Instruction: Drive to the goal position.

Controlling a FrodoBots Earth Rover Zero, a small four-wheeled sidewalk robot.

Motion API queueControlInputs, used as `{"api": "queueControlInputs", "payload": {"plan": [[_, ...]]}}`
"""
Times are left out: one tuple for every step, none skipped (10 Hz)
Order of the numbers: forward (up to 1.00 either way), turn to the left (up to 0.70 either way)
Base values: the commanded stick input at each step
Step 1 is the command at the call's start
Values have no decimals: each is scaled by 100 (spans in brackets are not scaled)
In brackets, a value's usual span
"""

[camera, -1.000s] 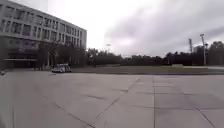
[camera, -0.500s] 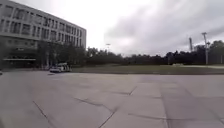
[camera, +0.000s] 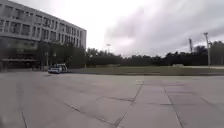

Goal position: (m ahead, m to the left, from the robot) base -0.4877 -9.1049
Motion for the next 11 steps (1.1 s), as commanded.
{"api": "queueControlInputs", "payload": {"plan": [[69, 0], [69, 0], [69, 0], [69, -1], [69, -3], [69, -18], [69, -22], [69, -22], [70, -22], [70, -20], [70, -1]]}}
